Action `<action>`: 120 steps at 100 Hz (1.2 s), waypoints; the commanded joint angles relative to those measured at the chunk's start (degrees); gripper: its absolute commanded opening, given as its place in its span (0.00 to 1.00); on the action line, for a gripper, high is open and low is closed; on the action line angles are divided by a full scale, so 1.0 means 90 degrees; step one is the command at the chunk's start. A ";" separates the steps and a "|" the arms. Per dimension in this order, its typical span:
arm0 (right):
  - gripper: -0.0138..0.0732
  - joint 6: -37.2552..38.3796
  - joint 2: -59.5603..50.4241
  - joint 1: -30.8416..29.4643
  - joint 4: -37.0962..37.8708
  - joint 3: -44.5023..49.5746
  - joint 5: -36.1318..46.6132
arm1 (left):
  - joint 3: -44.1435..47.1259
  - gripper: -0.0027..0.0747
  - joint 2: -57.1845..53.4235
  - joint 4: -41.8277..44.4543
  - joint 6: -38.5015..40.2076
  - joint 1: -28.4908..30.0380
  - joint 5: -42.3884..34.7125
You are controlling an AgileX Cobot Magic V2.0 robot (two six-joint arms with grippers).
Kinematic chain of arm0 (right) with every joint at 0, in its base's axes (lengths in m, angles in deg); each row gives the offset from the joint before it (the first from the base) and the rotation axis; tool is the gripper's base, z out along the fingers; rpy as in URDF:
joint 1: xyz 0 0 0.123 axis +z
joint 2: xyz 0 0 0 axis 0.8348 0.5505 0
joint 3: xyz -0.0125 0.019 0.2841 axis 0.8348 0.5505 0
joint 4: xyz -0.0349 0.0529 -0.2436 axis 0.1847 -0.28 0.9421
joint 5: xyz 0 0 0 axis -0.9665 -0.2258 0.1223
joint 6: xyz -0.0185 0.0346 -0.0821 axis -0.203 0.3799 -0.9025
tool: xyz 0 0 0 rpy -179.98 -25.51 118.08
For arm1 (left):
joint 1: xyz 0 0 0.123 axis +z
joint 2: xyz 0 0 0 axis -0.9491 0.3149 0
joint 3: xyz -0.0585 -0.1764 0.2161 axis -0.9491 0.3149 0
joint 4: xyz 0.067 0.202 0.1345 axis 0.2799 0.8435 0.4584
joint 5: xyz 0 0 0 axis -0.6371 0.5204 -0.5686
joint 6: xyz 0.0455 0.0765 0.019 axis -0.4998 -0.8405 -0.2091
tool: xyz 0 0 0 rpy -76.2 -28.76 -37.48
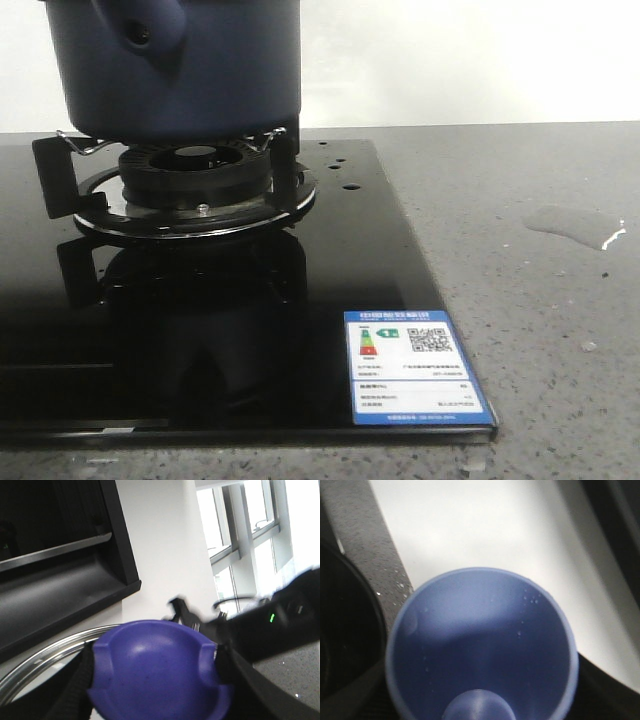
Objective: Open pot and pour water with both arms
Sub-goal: 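Set the cup back on the counter and open the right gripper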
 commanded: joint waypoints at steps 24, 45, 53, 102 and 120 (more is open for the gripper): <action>0.47 0.2386 -0.1519 -0.1374 -0.1003 -0.0112 -0.1854 | -0.0167 0.44 -0.0136 0.0085 0.0397 -0.0008 0.0082; 0.47 0.2400 -0.2269 -0.2288 -0.1528 0.1560 -0.0831 | 0.0268 0.44 -0.0136 -0.0133 0.0427 -0.0008 0.0141; 0.47 0.2546 -0.2611 -0.2439 -0.1593 0.2486 0.0061 | 0.0381 0.44 -0.0136 -0.0316 0.0427 -0.0008 0.0330; 0.47 0.2838 -0.3421 -0.2493 -0.1594 0.6961 0.4647 | 0.0432 0.44 -0.0136 -0.0340 0.0427 -0.0008 0.0813; 0.56 0.2838 -0.3434 -0.2493 -0.2091 0.6993 0.4596 | 0.0432 0.44 -0.0136 -0.0365 0.0427 -0.0008 0.0813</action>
